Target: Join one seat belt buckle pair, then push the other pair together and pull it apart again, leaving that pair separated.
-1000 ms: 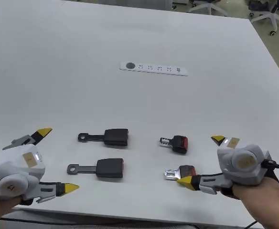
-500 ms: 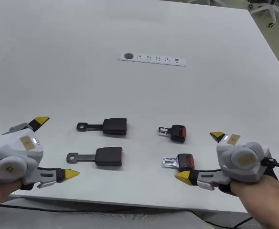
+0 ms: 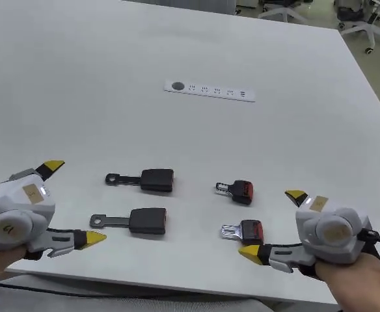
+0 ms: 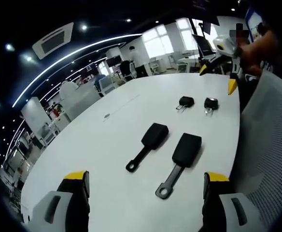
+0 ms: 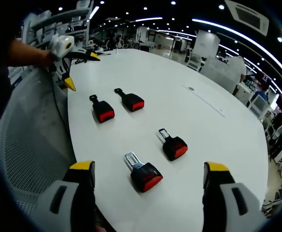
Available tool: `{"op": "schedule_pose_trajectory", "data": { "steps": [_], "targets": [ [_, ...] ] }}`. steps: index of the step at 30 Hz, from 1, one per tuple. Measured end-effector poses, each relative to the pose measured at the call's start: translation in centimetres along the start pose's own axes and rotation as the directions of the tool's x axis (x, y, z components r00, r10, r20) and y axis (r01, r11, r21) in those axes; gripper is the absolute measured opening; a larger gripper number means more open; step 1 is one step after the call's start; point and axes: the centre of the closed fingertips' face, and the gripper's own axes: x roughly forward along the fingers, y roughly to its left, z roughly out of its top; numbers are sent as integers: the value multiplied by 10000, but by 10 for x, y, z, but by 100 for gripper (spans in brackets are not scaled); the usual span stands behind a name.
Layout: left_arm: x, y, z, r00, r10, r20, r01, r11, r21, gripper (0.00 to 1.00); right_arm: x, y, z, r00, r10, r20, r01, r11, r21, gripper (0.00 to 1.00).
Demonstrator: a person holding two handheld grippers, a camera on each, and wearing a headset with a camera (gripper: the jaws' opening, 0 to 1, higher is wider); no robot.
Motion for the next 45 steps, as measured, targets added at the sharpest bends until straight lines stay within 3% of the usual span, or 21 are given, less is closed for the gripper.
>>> {"op": "schedule_pose_trajectory", "data": {
  "steps": [9,12,14,18,23,27,33,38,45],
  "targets": [
    [0,-9,0,9994,-305,-178,303,9995,-109,98,1,0,6,9999,75,-69,-76,10000,-59,88],
    [1,-13,1,9988,-437,-230,433,9989,-169,98,3,-4,5,9998,-135,-162,131,9996,-264,93],
    [3,-18,-3,9970,-585,-502,591,9982,105,98,4,-4,7,9997,-101,-216,87,9978,-658,94],
    [5,-25,-4,9945,-813,-663,847,9951,501,98,4,-6,9,9999,-102,-124,94,9982,-598,92],
    [3,-21,-3,9948,-776,-660,808,9957,458,98,3,-6,6,9999,-1,-171,-11,9975,-701,91],
    [2,-15,-3,9961,-628,-619,644,9976,248,98,-1,-11,3,9998,-142,-106,136,9983,-566,96],
    [2,-16,-3,9953,-697,-670,720,9969,324,100,-3,-14,2,9997,-248,-78,244,9987,-451,100],
    [6,-20,-1,9920,-982,-797,1018,9939,421,99,-3,-12,3,9999,-115,-26,113,9986,-519,95],
    [15,-30,13,9819,-1737,-750,1777,9828,505,94,-2,-8,4,9999,124,-80,-131,9952,-966,81]
  ]
}}
